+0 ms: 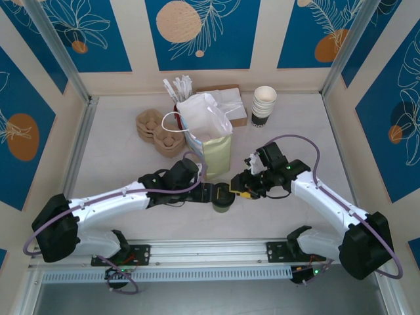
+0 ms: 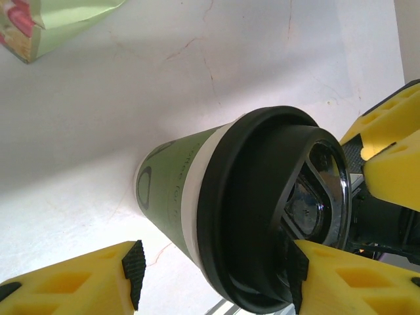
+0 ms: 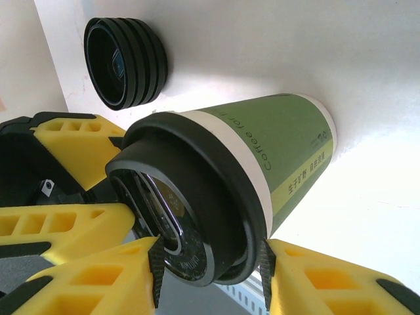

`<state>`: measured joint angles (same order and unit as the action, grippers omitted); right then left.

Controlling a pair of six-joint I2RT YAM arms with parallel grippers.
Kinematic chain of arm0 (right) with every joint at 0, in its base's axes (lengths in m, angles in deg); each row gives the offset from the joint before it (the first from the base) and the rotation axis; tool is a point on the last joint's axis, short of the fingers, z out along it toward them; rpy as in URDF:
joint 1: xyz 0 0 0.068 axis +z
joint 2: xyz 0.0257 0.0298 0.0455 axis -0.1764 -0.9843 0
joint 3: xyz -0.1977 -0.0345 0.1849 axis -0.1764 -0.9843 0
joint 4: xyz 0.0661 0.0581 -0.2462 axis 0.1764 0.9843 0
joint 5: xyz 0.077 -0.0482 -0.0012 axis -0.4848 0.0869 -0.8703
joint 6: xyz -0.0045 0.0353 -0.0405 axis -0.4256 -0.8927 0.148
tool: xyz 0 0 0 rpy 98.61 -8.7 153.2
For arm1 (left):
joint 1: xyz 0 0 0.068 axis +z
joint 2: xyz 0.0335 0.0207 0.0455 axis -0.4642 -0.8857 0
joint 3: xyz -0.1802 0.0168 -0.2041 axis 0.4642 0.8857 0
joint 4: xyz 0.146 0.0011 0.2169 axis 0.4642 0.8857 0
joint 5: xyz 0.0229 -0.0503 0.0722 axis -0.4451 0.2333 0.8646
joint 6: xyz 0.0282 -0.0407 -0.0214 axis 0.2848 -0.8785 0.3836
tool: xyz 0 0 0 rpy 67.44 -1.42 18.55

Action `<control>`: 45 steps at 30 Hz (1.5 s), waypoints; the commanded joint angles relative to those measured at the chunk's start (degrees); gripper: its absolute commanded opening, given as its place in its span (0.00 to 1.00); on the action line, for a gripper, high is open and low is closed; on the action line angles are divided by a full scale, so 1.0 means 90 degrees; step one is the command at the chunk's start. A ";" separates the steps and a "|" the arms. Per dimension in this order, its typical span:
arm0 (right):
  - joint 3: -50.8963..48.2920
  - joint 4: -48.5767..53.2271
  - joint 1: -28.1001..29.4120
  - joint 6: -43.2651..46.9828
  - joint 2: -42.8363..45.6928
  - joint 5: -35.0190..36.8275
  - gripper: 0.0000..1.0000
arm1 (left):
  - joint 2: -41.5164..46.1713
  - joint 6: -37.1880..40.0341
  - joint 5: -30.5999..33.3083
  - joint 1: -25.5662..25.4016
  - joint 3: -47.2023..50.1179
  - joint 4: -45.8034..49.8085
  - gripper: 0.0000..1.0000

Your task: Pack the takeout coffee

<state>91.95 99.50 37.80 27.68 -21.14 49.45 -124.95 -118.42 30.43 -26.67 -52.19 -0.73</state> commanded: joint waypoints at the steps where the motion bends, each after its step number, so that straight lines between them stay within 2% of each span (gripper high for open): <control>1: -0.0063 -0.0029 0.0030 0.0142 -0.0018 -0.0041 0.45 | 0.0130 0.0070 0.0127 0.0035 -0.0034 0.0154 0.60; 39: -0.0493 -0.0148 0.0041 0.0272 -0.0417 0.0382 0.39 | -0.0010 -0.0221 0.0045 0.0167 0.0761 -0.0567 0.53; 45: -0.0869 -0.0360 -0.0151 0.0229 -0.0442 0.0292 0.39 | 0.0045 -0.0300 0.0044 0.0165 0.0963 -0.0687 0.53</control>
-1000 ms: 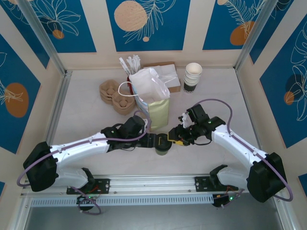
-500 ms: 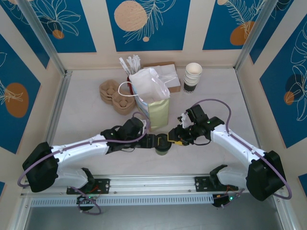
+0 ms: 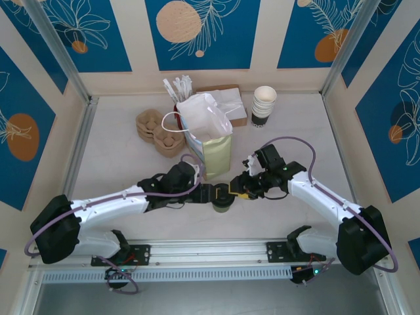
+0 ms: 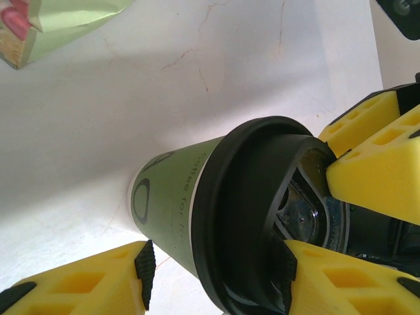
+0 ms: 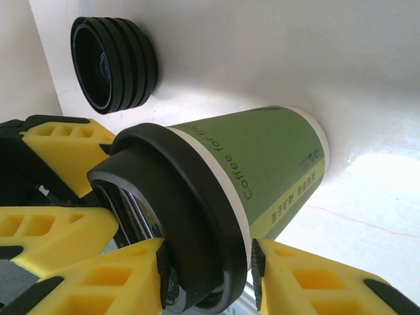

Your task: Pack the takeout coffee

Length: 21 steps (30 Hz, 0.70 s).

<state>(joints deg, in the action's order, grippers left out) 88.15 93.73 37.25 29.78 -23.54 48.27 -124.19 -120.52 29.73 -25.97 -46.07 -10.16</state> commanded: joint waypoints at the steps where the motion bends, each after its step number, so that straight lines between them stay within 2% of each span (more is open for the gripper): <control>1: -0.0510 0.0237 -0.0140 -0.0004 -0.0204 0.0356 0.39 | -0.0028 -0.0076 0.0112 0.0087 0.0318 0.0327 0.52; 21: -0.1087 -0.0043 -0.0278 0.0055 -0.0219 0.0433 0.38 | -0.0011 -0.0249 0.0035 0.0077 0.0918 -0.0212 0.50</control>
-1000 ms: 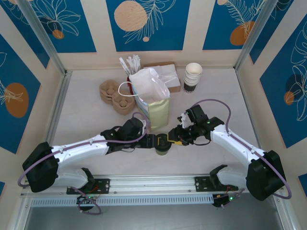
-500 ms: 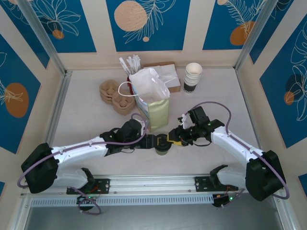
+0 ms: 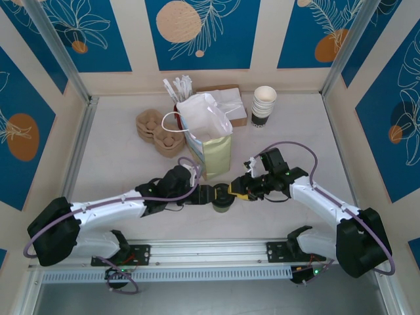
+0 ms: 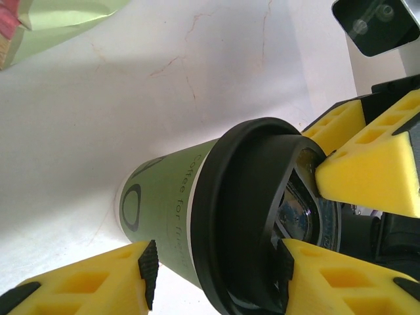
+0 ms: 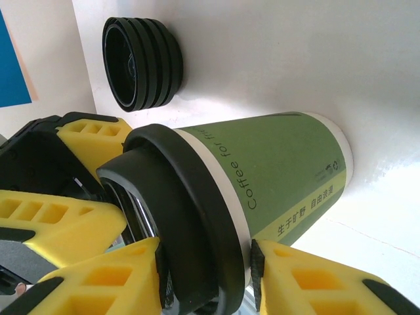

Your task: Pack the takeout coffee

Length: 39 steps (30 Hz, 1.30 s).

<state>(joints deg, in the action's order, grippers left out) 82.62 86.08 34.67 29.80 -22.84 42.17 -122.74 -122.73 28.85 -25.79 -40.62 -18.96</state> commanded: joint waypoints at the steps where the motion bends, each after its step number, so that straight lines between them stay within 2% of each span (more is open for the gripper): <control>1: -0.0464 0.0806 0.0001 0.0053 -0.0307 0.1107 0.38 | -0.0199 -0.0010 0.0128 0.0059 0.0277 0.0746 0.50; 10: -0.0021 0.1111 0.0040 -0.0030 -0.0129 0.1010 0.39 | -0.0184 0.0202 0.0104 0.0032 -0.0298 0.1014 0.50; 21: 0.0468 0.1107 0.0090 -0.0342 -0.0015 0.0675 0.46 | -0.0215 0.0466 0.0121 0.0030 -0.1068 0.1486 0.51; 39: 0.1070 0.1519 0.0138 -0.0387 0.0166 0.0500 0.55 | -0.0091 0.0736 0.0255 0.0031 -0.1626 0.2102 0.52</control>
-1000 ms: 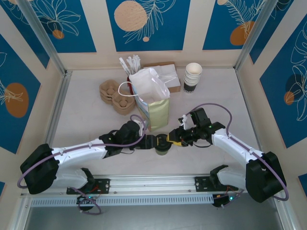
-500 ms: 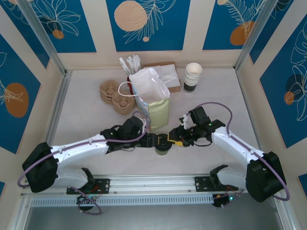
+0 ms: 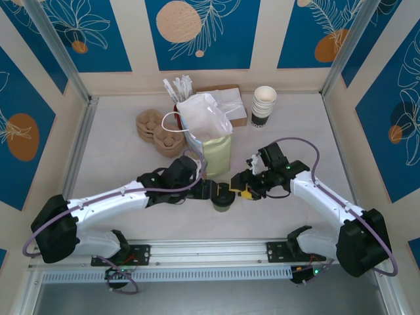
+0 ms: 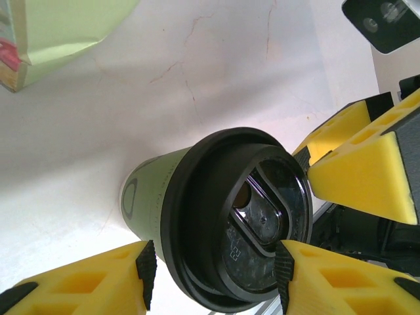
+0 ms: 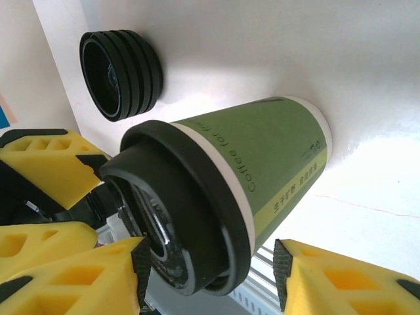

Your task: Pack the takeout coffee

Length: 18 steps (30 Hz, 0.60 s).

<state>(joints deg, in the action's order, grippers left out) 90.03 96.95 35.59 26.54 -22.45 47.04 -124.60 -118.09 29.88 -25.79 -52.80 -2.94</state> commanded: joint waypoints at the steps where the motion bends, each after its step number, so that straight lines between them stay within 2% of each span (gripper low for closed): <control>1: 0.0311 0.0366 0.0036 -0.0009 0.0137 -0.0034 0.55 | 0.0159 0.0253 0.0168 0.0031 -0.0320 0.0391 0.52; 8: 0.0783 0.0823 0.0038 0.0138 0.0311 0.0021 0.56 | 0.0564 0.0442 0.0530 0.0038 -0.0656 0.1019 0.53; 18: 0.1550 0.1748 0.0017 0.0149 0.0584 -0.0021 0.55 | 0.1642 0.0304 0.1636 0.0069 -0.0854 0.1833 0.54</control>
<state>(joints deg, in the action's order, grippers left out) 101.11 107.33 35.65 27.22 -18.23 47.50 -112.41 -115.38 39.50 -25.79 -58.81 9.30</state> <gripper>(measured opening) 0.551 0.540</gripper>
